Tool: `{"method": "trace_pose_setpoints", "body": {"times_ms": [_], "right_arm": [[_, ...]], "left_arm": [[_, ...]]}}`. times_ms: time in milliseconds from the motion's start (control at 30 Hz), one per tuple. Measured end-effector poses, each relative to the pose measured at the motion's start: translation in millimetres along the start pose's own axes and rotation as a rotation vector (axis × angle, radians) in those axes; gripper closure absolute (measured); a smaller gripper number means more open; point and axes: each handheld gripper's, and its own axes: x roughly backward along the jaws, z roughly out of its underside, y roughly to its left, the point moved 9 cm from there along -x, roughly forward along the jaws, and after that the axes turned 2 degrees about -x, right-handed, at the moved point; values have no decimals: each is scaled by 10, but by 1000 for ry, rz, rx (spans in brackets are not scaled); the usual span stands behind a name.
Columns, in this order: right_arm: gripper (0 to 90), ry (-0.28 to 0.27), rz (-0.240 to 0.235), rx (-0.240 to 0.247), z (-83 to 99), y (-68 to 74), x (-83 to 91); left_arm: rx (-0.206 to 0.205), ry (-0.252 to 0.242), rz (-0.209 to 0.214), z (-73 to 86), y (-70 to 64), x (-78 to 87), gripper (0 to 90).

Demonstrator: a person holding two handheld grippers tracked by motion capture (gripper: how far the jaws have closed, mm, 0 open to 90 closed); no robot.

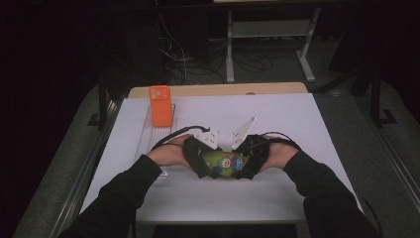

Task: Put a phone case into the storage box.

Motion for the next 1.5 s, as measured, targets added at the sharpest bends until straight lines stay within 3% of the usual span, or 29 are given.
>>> {"method": "trace_pose_setpoints", "body": {"times_ms": [133,233,333,433,633,667,800,900,1067,1100,1167,1233,1400,1500], "right_arm": [[146,-10,9,17,-1,-9,-1],[127,-25,3,-11,-6,-1,5],[86,-42,45,-40,11,-46,39],[60,-98,78,-57,24,-118,91],[49,-166,142,-160,130,-179,238],[49,-181,148,-210,138,-161,258],[53,-200,178,-273,230,-175,300],[70,-220,191,-351,286,-156,310],[128,-247,242,-393,394,-144,320],[132,-255,244,-408,404,-131,320],[146,-262,271,-421,433,-129,316],[155,-267,285,-458,454,-108,290],[187,-279,353,-502,511,-107,196],[173,-295,358,-538,520,-112,130]], "left_arm": [[1,-1,-3,-2,-4,15,147],[18,-3,-7,-7,-11,23,148],[37,-2,-30,-1,9,58,149],[50,5,-48,10,27,100,149],[141,-2,-107,16,65,129,149],[160,-4,-119,15,72,130,149],[200,24,-176,36,109,126,150],[223,38,-220,48,134,124,150],[305,42,-295,84,207,146,151],[301,71,-301,116,225,178,151],[359,34,-326,101,245,177,151],[364,55,-358,130,285,216,151],[408,39,-400,147,327,263,151],[433,35,-421,159,319,255,151]]}}
